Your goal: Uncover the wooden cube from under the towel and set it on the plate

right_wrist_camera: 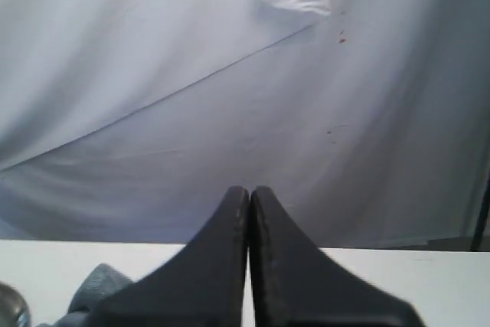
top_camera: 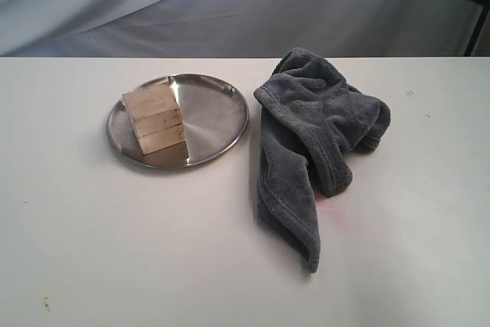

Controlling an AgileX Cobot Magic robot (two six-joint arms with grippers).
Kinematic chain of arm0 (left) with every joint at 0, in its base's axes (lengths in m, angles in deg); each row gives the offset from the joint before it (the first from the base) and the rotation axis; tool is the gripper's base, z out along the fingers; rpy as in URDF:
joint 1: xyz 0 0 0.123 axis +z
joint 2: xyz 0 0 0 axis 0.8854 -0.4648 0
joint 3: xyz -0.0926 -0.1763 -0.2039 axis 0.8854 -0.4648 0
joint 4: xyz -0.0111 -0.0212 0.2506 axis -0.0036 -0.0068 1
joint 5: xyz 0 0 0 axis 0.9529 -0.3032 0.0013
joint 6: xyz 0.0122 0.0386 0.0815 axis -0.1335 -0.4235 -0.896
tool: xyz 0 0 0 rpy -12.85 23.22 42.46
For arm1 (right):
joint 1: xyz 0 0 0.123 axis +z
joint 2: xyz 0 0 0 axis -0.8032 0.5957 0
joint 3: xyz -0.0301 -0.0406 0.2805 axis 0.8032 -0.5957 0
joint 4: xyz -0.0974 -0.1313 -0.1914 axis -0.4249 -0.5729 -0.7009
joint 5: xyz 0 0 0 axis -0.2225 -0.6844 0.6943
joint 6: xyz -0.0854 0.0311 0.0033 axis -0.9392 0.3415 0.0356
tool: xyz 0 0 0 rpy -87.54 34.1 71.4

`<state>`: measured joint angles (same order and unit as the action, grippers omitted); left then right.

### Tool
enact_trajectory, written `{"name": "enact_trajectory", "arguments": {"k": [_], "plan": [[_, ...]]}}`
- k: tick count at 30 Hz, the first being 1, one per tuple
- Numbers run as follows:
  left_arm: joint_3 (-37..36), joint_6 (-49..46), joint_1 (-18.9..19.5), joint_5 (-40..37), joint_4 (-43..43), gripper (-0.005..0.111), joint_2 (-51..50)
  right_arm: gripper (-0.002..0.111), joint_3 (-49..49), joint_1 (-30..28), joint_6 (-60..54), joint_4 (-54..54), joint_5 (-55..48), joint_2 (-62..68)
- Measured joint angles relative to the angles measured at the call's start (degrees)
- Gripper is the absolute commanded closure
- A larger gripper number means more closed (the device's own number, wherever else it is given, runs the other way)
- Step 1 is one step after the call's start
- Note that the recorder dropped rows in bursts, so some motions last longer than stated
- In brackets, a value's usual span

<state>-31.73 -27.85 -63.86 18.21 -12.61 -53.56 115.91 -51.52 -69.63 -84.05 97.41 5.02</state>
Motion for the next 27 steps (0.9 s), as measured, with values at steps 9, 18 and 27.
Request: {"name": "enact_trajectory", "arguments": {"k": [9, 18, 27], "plan": [[0.0, 0.0, 0.0, 0.0, 0.0, 0.105, 0.0, 0.108, -8.7, -5.57, 0.14, 2.06, 0.36, -19.22], [0.0, 0.0, 0.0, 0.0, 0.0, 0.105, 0.0, 0.108, -18.82, -5.57, 0.14, 2.59, -0.11, -40.89], [0.0, 0.0, 0.0, 0.0, 0.0, 0.105, 0.0, 0.108, -28.04, -5.57, 0.14, 2.59, -9.07, -56.94]]}}
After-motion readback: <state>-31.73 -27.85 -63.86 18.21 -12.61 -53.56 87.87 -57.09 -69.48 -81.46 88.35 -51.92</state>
